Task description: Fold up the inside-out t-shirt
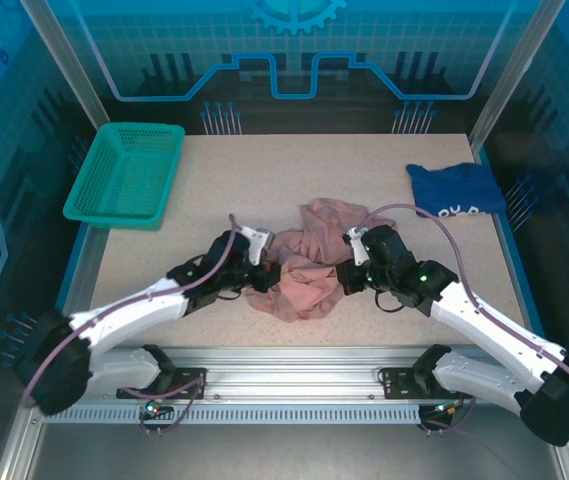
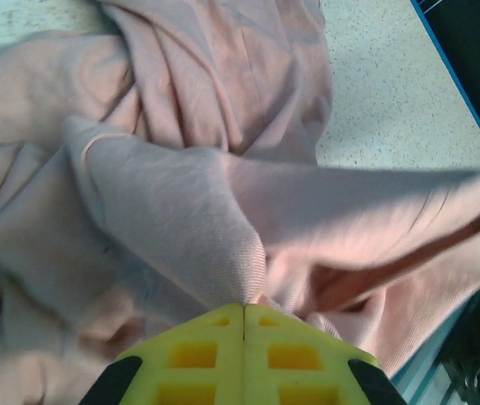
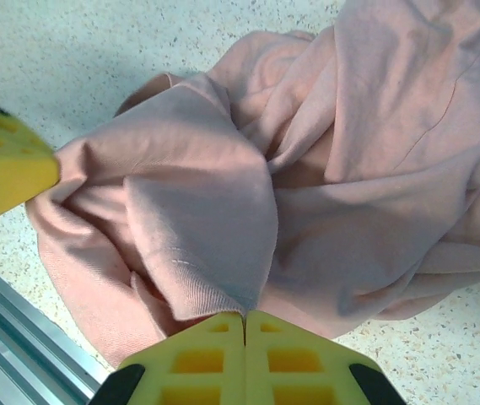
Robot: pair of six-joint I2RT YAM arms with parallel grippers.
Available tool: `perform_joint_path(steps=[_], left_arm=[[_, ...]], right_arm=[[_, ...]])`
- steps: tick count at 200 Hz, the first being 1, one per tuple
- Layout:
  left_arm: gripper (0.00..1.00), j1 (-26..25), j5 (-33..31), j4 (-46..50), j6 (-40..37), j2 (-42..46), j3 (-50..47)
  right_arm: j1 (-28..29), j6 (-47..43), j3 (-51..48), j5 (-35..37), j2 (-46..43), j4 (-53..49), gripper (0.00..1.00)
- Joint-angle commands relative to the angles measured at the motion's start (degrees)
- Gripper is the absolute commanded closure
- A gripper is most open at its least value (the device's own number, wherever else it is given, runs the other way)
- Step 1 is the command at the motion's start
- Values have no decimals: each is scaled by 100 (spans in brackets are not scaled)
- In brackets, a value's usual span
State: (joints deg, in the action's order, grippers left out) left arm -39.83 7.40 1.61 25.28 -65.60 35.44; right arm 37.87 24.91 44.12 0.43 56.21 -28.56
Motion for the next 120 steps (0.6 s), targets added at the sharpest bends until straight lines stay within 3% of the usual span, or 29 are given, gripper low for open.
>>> perform_joint_path(steps=[1, 26, 61, 83, 120], left_arm=[[96, 59, -269, 278, 0, 510, -701], [91, 59, -277, 422, 186, 645, -1120], [67, 14, -271, 461, 230, 702, -1200], [54, -147, -613, 610, 69, 835, -1046], [49, -755, -1249, 562, -521, 704, -537]], right_arm=[[43, 276, -267, 10, -127, 132, 100], [111, 496, -474, -30, -67, 403, 100], [201, 518, -507, -4, 46, 492, 100], [236, 520, -517, -13, 35, 507, 100], [265, 402, -501, -362, -4, 704, 100]])
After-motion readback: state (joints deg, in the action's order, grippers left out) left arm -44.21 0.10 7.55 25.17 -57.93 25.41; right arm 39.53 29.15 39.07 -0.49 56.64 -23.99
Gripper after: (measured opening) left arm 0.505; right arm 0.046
